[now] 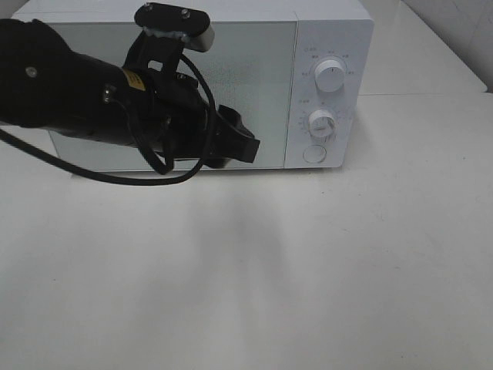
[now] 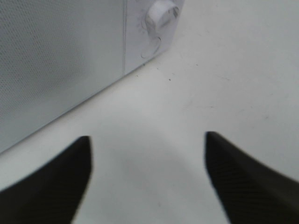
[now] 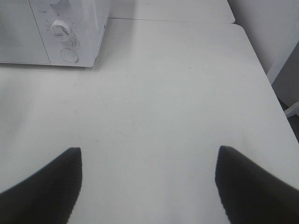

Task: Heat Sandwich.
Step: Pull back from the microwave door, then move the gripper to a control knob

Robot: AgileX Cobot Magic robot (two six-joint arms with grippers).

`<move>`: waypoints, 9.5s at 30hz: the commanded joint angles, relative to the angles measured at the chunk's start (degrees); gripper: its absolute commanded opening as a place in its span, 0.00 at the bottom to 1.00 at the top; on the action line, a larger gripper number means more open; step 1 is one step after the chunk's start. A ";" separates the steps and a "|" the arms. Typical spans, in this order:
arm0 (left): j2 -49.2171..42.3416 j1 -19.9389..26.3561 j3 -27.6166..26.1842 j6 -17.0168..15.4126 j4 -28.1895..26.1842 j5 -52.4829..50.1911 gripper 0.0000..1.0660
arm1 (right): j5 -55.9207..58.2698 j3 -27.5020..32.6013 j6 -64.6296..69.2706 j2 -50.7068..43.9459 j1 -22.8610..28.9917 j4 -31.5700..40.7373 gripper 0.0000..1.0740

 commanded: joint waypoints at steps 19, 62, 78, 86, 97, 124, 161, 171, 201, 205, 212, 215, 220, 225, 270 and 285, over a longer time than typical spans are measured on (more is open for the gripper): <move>-6.76 5.79 0.23 -4.01 6.02 42.11 0.92 | -0.69 0.11 0.63 -1.43 -0.40 -0.23 0.71; -50.36 45.15 8.71 -16.10 22.75 61.65 0.92 | -0.69 0.11 0.63 -1.43 -0.40 -0.23 0.71; -80.44 45.15 25.04 -16.10 21.94 55.63 0.92 | -0.69 0.11 0.63 -1.43 -0.40 -0.23 0.71; -95.45 45.15 25.95 -16.10 22.75 55.41 0.92 | -0.69 0.11 0.63 -1.43 -0.40 -0.23 0.71; -96.03 45.15 25.95 -16.10 22.75 55.41 0.92 | -0.69 0.11 0.63 -1.26 -0.40 -0.23 0.71; -95.74 45.15 25.95 -16.10 22.75 55.41 0.92 | -0.69 0.11 0.63 -1.26 -0.40 -0.23 0.71; -95.74 45.15 25.95 -16.10 22.75 55.41 0.92 | -7.45 -2.35 0.63 2.46 -0.40 -0.34 0.72; -95.74 45.15 25.95 -16.10 22.75 55.41 0.92 | -18.16 -2.35 0.63 15.81 -0.40 -0.29 0.71; -95.74 45.15 25.95 -16.10 22.75 55.41 0.92 | -46.81 -2.35 0.63 47.21 -0.40 -0.17 0.71; -95.74 45.15 25.95 -16.10 22.75 55.41 0.92 | -52.08 -2.35 0.92 50.99 -0.40 -0.17 0.71; -95.74 45.15 25.95 -16.10 22.75 55.41 0.92 | -61.48 -2.35 6.47 57.93 -0.40 -0.17 0.71; -95.74 45.15 25.95 -16.10 22.75 55.41 0.92 | -63.60 -2.29 6.70 59.64 -0.40 -0.34 0.71; -95.74 45.15 25.95 -16.10 22.75 55.41 0.92 | -76.20 1.72 4.64 63.20 3.04 -0.69 0.71; -95.74 45.15 25.95 -16.10 22.75 55.41 0.92 | -85.54 5.73 -0.34 65.43 6.70 4.81 0.71; -95.74 45.15 25.95 -16.10 22.75 55.41 0.92 | -123.87 3.15 -20.00 99.24 41.94 49.10 0.82; -95.74 45.15 25.95 -16.10 22.75 55.41 0.92 | -123.87 -5.10 -17.59 105.83 41.94 48.76 0.79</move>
